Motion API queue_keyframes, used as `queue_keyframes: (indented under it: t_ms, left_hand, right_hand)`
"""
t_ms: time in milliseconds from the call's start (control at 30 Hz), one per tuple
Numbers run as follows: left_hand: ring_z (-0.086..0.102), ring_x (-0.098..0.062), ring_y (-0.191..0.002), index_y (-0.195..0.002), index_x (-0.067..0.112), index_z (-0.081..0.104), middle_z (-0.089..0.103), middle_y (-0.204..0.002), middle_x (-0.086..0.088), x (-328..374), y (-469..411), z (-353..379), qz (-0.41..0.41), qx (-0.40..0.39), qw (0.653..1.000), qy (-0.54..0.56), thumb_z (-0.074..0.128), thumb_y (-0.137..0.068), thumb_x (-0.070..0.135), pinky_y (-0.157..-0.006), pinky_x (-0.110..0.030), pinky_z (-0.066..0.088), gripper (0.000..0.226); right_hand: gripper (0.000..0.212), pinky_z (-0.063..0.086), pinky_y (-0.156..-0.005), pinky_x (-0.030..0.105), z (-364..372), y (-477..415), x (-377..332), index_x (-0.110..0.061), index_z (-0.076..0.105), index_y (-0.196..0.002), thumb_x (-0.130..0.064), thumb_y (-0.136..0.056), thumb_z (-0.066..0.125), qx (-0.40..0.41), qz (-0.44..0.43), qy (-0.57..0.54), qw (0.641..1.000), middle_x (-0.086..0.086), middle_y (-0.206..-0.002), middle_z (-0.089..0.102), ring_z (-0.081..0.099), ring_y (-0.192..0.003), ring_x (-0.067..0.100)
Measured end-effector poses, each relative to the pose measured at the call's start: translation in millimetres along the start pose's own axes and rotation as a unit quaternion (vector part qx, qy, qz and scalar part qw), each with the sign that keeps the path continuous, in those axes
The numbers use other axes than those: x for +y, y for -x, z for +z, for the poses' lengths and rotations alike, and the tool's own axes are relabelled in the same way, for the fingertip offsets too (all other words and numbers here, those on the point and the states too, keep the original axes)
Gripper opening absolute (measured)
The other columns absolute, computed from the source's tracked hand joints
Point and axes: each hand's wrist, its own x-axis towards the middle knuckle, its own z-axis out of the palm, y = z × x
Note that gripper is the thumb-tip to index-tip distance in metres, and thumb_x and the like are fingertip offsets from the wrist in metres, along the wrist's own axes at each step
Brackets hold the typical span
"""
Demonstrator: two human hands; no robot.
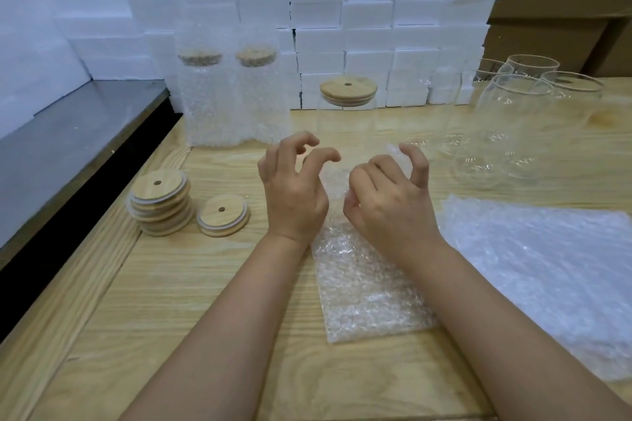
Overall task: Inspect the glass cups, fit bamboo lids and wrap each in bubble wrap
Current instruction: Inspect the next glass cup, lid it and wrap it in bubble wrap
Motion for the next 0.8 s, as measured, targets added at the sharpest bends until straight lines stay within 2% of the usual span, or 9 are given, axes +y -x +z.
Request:
queue_keyframes:
  t_ms: [133,233,400,500,533,600,700,733,800]
  left_hand:
    - [0.05,-0.015,-0.098,-0.089,0.016,0.075,0.069,-0.088,0.006,5,4,-4,0.08,-0.035,0.996,-0.031,0.041,-0.077,0.003,-0.086,-0.04,0.021,0.039]
    - [0.055,-0.016,-0.1,-0.093,0.014,0.074,0.066,-0.077,0.009,6,4,-9,0.086,-0.083,0.993,-0.015,0.039,-0.078,0.016,-0.096,-0.042,0.018,0.039]
    - [0.061,-0.024,-0.095,-0.067,0.013,0.064,0.054,-0.063,0.007,3,2,-13,0.052,-0.093,0.994,-0.025,0.04,-0.073,0.018,-0.098,-0.038,0.015,0.026]
    - [0.063,-0.024,-0.094,-0.066,0.012,0.06,0.057,-0.063,0.006,0,2,-11,0.03,-0.102,0.994,-0.006,0.042,-0.075,0.017,-0.1,-0.036,0.012,0.021]
    - [0.063,-0.023,-0.095,-0.068,0.011,0.061,0.058,-0.065,0.007,0,1,-10,0.03,-0.107,0.994,-0.002,0.042,-0.076,0.017,-0.101,-0.036,0.011,0.021]
    - [0.062,-0.02,-0.095,-0.074,0.01,0.061,0.06,-0.07,0.007,0,1,-9,0.038,-0.118,0.992,0.0,0.042,-0.079,0.016,-0.102,-0.038,0.012,0.021]
    - [0.059,-0.016,-0.093,-0.081,0.008,0.061,0.062,-0.074,0.007,0,2,-8,0.052,-0.133,0.99,0.002,0.039,-0.084,0.015,-0.101,-0.038,0.014,0.023]
    - [0.059,-0.016,-0.093,-0.082,0.007,0.061,0.063,-0.073,0.007,0,2,-8,0.055,-0.139,0.989,0.003,0.038,-0.085,0.014,-0.101,-0.039,0.015,0.024]
    - [0.06,-0.016,-0.092,-0.087,0.007,0.063,0.064,-0.071,0.008,0,2,-8,0.063,-0.153,0.986,0.003,0.038,-0.088,0.014,-0.101,-0.04,0.015,0.026]
  right_hand:
    - [0.016,0.025,-0.085,0.037,2,2,-1,-0.015,0.057,-0.065,-0.015,-0.08,0.06,0.025,0.015,0.006,1.0,-0.005,-0.06,0.058,0.062,-0.067,0.018]
    - [0.024,0.024,-0.082,0.037,0,1,-2,-0.016,0.059,-0.064,-0.029,-0.083,0.063,0.024,0.027,-0.006,0.999,-0.006,-0.065,0.064,0.062,-0.068,0.019]
    - [0.018,0.024,-0.085,0.039,-10,-3,1,-0.013,0.057,-0.066,-0.029,-0.073,0.055,0.004,0.081,-0.163,0.983,0.002,-0.088,0.069,0.062,-0.082,0.024]
    - [0.028,0.033,-0.088,0.038,-13,-22,9,-0.005,0.062,-0.093,-0.022,-0.073,0.053,0.067,0.246,-0.279,0.926,0.014,-0.105,0.056,0.049,-0.097,0.02]
    - [0.035,0.036,-0.091,0.036,-12,-31,13,-0.007,0.059,-0.109,-0.023,-0.078,0.055,0.059,0.306,-0.324,0.893,0.014,-0.112,0.051,0.045,-0.103,0.018]
    - [0.056,0.033,-0.097,0.031,-7,-45,19,-0.023,0.043,-0.135,-0.033,-0.084,0.063,-0.022,0.372,-0.4,0.837,0.005,-0.131,0.041,0.039,-0.118,0.019]
    - [0.082,0.028,-0.102,0.032,5,-53,23,-0.045,0.02,-0.144,-0.045,-0.081,0.071,-0.14,0.368,-0.454,0.799,-0.008,-0.148,0.031,0.032,-0.133,0.021]
    - [0.084,0.03,-0.102,0.032,8,-54,23,-0.047,0.018,-0.144,-0.044,-0.08,0.072,-0.155,0.362,-0.467,0.791,-0.01,-0.148,0.032,0.033,-0.133,0.02]
    - [0.08,0.035,-0.092,0.021,13,-54,22,-0.047,0.023,-0.142,-0.04,-0.081,0.074,-0.167,0.359,-0.489,0.777,-0.01,-0.139,0.042,0.041,-0.125,0.014]
